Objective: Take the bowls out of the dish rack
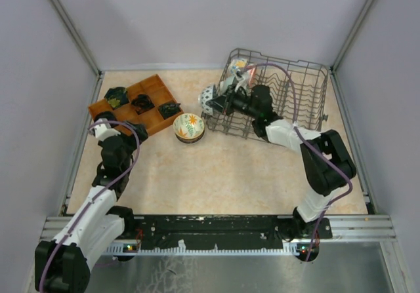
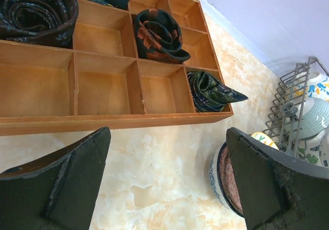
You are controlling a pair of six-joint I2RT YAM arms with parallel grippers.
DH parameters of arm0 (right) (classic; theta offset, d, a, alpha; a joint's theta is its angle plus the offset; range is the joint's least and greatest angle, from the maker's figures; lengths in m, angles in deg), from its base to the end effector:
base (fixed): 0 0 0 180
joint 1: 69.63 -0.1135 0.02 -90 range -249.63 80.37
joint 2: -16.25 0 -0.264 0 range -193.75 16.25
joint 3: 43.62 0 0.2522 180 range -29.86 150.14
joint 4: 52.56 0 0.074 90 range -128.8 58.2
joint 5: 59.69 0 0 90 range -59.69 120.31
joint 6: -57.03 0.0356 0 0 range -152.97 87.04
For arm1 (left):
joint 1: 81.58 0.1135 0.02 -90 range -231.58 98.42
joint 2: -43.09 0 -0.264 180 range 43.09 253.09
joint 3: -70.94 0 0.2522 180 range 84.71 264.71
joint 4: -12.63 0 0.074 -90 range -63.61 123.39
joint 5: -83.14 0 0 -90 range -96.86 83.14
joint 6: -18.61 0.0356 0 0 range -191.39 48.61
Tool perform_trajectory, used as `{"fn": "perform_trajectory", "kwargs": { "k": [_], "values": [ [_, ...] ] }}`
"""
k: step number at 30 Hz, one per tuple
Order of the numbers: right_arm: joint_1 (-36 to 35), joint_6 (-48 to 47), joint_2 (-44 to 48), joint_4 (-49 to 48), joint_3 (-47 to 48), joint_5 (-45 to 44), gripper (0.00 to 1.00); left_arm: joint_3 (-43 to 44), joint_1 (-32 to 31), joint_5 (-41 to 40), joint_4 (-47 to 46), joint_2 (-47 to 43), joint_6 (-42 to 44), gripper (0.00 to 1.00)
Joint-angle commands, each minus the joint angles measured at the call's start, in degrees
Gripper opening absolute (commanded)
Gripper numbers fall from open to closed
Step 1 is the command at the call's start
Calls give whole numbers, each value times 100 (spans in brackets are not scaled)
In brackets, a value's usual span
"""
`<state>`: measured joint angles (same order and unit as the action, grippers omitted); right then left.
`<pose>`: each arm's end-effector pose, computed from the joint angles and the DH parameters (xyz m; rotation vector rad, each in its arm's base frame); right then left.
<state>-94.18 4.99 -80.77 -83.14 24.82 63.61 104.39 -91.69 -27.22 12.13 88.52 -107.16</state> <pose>0.3352 0.1746 0.2585 -0.3090 1.6670 1.2842 0.1859 -0.0206 0.2279 -0.6381 1.6468 -0.2677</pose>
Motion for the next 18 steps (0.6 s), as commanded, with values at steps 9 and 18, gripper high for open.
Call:
{"fn": "perform_trajectory", "kwargs": {
  "k": [9, 18],
  "values": [
    [-2014, -4053, -151, 5637, 3711, -1910, 0, 294, 44, -264, 634, -434, 191, 99],
    [-3068, -5075, -1516, 8217, 5868, -4132, 0, 395, 62, -362, 983, -741, 263, 99]
  ]
}}
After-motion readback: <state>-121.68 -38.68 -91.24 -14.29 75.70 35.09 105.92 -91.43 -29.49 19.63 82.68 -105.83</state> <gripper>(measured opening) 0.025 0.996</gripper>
